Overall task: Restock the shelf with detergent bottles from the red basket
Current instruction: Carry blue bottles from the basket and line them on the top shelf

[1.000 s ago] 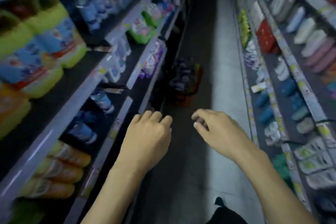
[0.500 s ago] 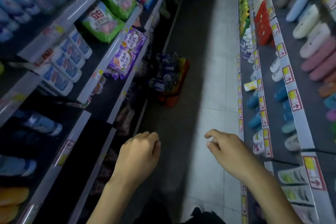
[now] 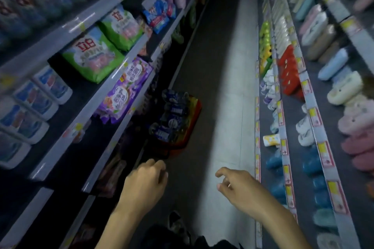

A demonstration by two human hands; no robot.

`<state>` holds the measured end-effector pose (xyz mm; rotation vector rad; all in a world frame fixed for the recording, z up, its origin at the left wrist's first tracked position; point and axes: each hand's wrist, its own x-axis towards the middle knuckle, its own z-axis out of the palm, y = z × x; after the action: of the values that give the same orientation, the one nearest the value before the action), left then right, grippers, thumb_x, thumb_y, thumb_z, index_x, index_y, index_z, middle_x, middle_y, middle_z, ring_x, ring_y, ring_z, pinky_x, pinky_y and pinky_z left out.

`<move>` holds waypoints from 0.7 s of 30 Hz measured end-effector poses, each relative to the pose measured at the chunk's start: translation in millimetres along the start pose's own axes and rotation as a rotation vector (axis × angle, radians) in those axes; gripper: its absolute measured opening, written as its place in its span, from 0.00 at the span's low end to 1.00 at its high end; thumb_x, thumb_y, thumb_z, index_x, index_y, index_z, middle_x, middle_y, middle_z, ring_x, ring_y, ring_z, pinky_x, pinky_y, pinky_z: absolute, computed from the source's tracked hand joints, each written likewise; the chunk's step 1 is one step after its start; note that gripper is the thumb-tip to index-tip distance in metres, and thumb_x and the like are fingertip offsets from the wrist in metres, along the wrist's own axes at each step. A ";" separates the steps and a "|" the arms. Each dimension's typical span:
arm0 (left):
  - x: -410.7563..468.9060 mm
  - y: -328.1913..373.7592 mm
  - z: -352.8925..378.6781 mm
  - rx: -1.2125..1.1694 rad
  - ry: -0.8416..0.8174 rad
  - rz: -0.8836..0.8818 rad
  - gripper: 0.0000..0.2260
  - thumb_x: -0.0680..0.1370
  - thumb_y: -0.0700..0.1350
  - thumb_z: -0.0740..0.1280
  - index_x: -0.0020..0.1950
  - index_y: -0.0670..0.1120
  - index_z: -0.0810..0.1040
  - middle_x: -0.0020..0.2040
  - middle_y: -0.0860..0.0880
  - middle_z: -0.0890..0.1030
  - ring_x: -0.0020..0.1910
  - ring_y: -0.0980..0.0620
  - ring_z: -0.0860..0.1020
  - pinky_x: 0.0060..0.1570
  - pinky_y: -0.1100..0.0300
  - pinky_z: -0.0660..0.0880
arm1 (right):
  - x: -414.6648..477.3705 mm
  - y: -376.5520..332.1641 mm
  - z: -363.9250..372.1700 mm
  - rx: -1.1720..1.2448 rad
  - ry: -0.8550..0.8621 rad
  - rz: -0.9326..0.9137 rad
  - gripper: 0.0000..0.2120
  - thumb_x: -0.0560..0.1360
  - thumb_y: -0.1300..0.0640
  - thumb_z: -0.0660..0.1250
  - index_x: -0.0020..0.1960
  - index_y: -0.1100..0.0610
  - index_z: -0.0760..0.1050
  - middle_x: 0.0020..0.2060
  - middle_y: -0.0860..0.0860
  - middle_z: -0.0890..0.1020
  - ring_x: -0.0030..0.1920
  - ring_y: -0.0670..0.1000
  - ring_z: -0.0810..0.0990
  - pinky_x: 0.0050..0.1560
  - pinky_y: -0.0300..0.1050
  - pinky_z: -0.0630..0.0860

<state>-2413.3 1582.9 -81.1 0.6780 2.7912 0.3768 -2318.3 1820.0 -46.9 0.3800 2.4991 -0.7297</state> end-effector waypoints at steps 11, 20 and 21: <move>188.9 -29.1 1.2 0.151 -0.075 -0.031 0.04 0.80 0.51 0.64 0.50 0.53 0.76 0.45 0.53 0.76 0.44 0.50 0.79 0.36 0.58 0.68 | 196.9 -11.2 -99.0 -0.146 -0.082 -0.225 0.16 0.83 0.48 0.58 0.70 0.47 0.69 0.61 0.46 0.78 0.58 0.50 0.78 0.56 0.48 0.76; 296.6 -42.6 64.2 -0.035 -0.223 -0.468 0.11 0.81 0.51 0.59 0.58 0.49 0.75 0.52 0.49 0.75 0.50 0.45 0.79 0.42 0.52 0.77 | 380.5 20.3 -117.8 -0.228 -0.338 -0.327 0.14 0.83 0.50 0.58 0.67 0.50 0.71 0.59 0.47 0.78 0.56 0.52 0.79 0.56 0.52 0.76; 305.4 -44.0 73.8 -0.090 -0.234 -0.530 0.10 0.81 0.50 0.59 0.58 0.48 0.75 0.53 0.49 0.76 0.51 0.44 0.79 0.43 0.52 0.77 | 396.5 22.9 -115.9 -0.243 -0.368 -0.336 0.14 0.83 0.50 0.58 0.67 0.50 0.72 0.59 0.47 0.78 0.57 0.52 0.79 0.58 0.53 0.75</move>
<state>-2673.2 1704.5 -216.5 -0.0486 2.5755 0.2894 -2684.8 1952.1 -185.9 -0.2479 2.2791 -0.5491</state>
